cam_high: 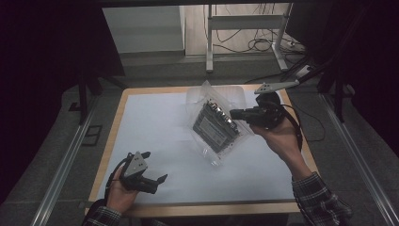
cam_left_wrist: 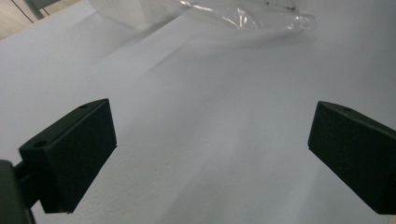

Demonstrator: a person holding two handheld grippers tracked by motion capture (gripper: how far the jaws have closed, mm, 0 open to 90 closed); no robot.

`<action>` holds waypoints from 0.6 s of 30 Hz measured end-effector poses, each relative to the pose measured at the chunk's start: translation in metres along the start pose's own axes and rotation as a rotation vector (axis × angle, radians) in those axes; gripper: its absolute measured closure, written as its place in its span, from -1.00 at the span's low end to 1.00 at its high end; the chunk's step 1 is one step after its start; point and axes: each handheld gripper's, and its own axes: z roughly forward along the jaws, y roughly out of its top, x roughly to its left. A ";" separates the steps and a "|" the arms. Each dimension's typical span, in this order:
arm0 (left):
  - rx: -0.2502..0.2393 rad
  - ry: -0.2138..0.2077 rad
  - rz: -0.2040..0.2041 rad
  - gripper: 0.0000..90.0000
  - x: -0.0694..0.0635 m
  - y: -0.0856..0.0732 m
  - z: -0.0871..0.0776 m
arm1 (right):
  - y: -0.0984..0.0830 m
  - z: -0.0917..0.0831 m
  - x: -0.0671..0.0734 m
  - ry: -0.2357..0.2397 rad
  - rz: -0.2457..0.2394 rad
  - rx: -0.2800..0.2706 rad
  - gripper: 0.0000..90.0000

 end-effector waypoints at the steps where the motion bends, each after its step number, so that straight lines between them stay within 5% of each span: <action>1: 0.000 0.000 -0.001 -0.98 0.000 0.000 0.000 | 0.000 0.000 0.000 0.000 0.000 0.000 0.99; 18: 0.016 -0.018 -0.006 -0.99 -0.001 0.000 0.002 | 0.038 0.006 -0.020 -0.013 0.025 -0.028 0.99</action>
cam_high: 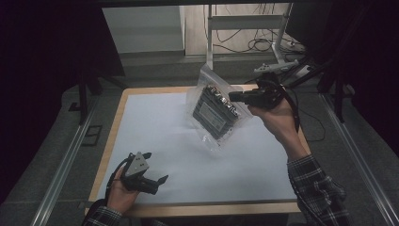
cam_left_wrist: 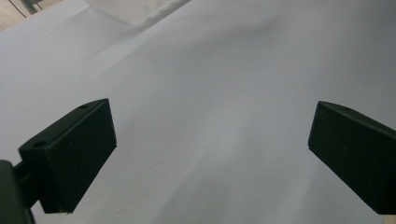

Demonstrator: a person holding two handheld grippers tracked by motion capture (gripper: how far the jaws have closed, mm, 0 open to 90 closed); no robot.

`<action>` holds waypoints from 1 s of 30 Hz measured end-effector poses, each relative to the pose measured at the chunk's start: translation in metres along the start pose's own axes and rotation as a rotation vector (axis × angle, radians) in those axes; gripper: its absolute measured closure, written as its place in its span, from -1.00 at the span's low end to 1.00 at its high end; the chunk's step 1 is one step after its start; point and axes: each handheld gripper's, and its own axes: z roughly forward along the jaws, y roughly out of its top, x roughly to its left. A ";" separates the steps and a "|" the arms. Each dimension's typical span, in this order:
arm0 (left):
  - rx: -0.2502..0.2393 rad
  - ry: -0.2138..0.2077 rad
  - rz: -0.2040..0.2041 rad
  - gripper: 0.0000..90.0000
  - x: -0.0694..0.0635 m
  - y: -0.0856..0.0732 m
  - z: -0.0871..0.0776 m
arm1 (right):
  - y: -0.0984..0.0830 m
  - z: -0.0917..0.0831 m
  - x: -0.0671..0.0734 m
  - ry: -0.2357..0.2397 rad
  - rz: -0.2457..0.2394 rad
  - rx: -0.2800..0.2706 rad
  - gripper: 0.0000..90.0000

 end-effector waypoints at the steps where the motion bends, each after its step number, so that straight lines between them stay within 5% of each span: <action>1: 0.000 0.000 0.000 -0.99 0.000 0.000 0.000 | 0.002 0.001 -0.001 -0.004 0.001 -0.001 0.99; 30: 0.018 -0.007 -0.010 -0.99 0.000 0.000 0.001 | 0.064 0.024 -0.036 -0.135 0.012 -0.016 0.99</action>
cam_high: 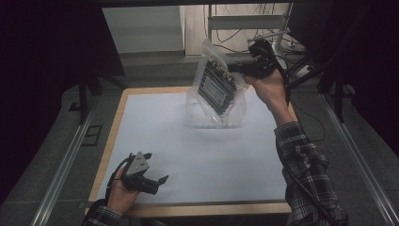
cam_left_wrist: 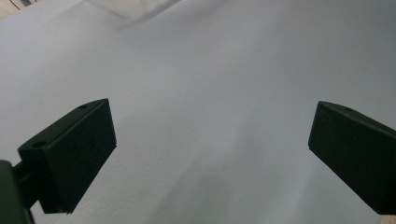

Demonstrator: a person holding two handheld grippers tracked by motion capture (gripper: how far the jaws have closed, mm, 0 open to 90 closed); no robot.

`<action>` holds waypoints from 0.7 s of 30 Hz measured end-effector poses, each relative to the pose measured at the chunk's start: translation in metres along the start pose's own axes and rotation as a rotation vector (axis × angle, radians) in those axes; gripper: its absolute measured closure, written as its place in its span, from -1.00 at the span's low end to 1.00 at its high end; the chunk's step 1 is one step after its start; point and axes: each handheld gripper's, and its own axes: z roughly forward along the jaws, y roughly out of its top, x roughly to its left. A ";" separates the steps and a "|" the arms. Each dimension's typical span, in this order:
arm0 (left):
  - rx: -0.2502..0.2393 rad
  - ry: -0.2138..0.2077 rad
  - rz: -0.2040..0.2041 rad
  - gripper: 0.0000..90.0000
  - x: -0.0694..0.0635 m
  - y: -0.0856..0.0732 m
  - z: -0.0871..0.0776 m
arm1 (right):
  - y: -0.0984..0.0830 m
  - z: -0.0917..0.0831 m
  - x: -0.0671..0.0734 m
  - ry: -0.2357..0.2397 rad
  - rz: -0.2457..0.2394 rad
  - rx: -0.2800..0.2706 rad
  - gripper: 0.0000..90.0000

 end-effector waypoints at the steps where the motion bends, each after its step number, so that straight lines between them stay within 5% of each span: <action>1: 0.000 -0.001 -0.001 -0.99 0.000 0.000 0.000 | 0.003 0.004 -0.004 -0.014 -0.003 0.001 0.99; 21: -0.003 -0.001 -0.005 -0.99 -0.001 0.000 0.000 | 0.013 0.061 -0.038 -0.060 -0.009 0.044 0.99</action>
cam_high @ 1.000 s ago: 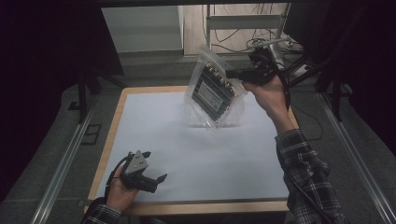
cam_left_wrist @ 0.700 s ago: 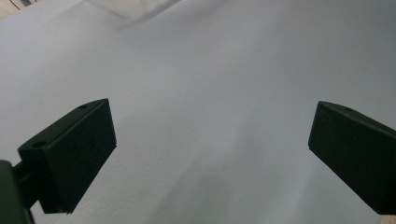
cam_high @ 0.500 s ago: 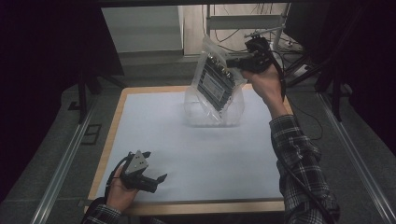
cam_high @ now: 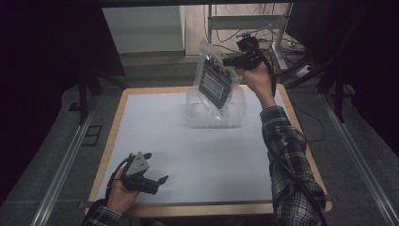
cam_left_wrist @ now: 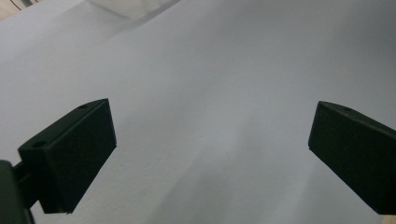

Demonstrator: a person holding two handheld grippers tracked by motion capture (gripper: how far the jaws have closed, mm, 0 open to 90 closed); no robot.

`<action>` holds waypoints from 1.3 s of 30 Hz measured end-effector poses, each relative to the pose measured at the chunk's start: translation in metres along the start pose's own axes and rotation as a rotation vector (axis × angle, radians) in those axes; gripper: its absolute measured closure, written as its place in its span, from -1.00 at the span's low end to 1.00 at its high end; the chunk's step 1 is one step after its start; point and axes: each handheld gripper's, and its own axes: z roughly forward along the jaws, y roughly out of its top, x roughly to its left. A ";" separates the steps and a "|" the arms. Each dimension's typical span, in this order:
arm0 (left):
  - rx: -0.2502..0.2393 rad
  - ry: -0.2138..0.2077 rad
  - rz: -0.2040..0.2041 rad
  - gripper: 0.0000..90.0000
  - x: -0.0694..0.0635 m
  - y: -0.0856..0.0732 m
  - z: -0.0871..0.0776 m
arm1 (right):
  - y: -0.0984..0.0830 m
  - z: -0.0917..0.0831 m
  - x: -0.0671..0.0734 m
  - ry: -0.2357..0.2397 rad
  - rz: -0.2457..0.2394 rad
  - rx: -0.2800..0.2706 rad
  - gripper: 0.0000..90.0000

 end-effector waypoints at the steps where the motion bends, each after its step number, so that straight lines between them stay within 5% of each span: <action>1: 0.000 0.000 0.000 -0.99 0.000 0.000 0.000 | 0.000 0.004 0.000 0.004 0.005 -0.003 0.99; 11: 0.003 0.000 0.008 -0.99 0.000 0.000 0.000 | -0.013 0.047 -0.003 -0.008 0.016 0.075 0.98; 14: 0.011 -0.001 0.016 -0.99 0.000 0.000 0.000 | -0.020 0.054 -0.006 -0.030 0.027 0.060 0.98; 20: 0.015 -0.006 0.018 -0.99 -0.001 0.001 0.001 | -0.025 0.058 -0.008 -0.068 0.013 0.044 0.99; 26: 0.019 -0.002 0.024 -0.99 -0.002 0.001 0.001 | -0.028 0.059 -0.015 -0.060 0.054 0.024 0.97; 28: 0.019 -0.002 0.021 -0.99 -0.001 0.001 0.001 | -0.028 0.055 -0.017 -0.019 0.071 0.005 0.90; 39: 0.022 0.006 0.023 -0.98 -0.002 0.001 0.001 | -0.028 0.041 -0.018 -0.102 -0.010 -0.056 0.24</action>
